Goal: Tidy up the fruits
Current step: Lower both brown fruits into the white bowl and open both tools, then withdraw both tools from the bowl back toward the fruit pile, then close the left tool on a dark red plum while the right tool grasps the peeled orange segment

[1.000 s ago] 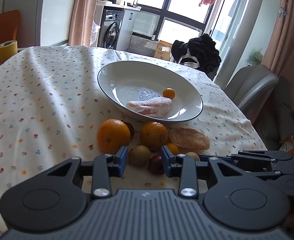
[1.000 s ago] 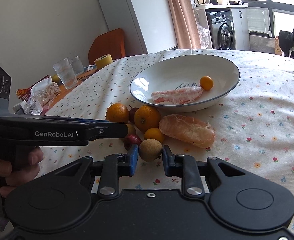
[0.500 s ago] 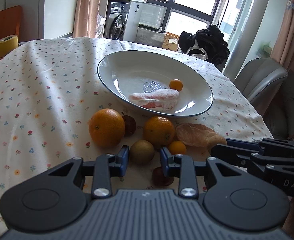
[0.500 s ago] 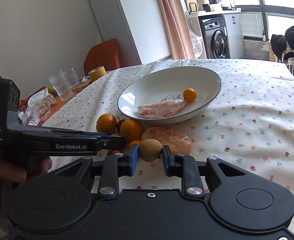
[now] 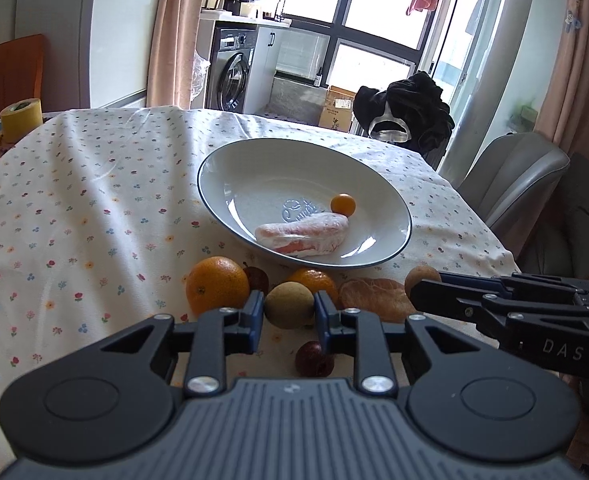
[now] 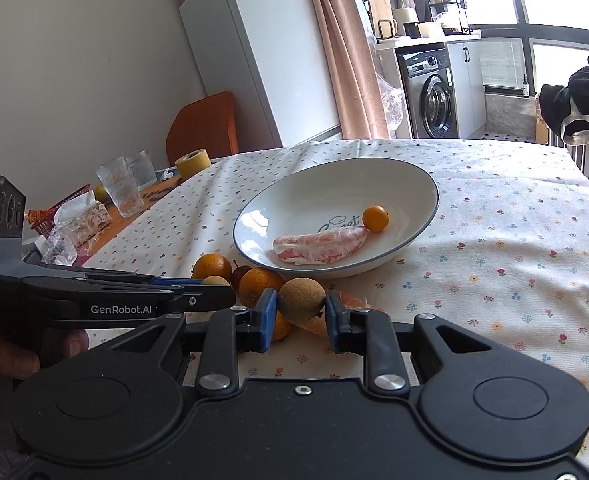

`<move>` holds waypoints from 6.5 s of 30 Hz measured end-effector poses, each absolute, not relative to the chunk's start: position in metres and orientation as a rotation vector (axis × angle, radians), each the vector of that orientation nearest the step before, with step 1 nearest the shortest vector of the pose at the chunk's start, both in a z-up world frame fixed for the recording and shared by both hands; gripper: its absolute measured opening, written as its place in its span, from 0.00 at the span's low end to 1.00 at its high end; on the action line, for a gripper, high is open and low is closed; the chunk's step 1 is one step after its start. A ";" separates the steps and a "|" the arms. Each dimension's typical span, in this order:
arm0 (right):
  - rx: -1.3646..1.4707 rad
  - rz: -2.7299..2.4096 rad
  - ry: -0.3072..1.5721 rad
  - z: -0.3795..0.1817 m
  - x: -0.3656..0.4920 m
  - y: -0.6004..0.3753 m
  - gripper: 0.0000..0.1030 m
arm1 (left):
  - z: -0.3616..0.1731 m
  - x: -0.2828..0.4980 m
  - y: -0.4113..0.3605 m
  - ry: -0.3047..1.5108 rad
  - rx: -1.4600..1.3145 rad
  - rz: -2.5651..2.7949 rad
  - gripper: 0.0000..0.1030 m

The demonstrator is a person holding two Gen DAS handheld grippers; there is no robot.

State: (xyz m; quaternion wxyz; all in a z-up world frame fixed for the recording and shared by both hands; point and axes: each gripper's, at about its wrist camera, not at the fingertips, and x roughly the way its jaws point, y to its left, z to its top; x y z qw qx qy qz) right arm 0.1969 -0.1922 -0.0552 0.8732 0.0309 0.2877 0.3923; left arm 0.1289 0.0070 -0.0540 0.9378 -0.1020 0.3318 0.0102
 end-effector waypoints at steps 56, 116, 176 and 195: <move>-0.038 0.894 0.511 -0.015 0.286 -0.164 0.24 | -0.033 0.199 0.017 0.646 -0.181 0.208 0.25; 0.004 0.823 0.424 0.005 0.224 -0.190 1.00 | 0.007 0.122 0.023 0.531 -0.164 0.290 0.95; 0.054 0.795 0.571 -0.059 0.183 -0.217 0.77 | -0.046 0.087 -0.014 0.613 -0.127 0.104 0.69; 0.023 0.803 0.635 -0.078 0.212 -0.202 0.72 | -0.081 0.121 -0.018 0.724 -0.150 0.044 0.31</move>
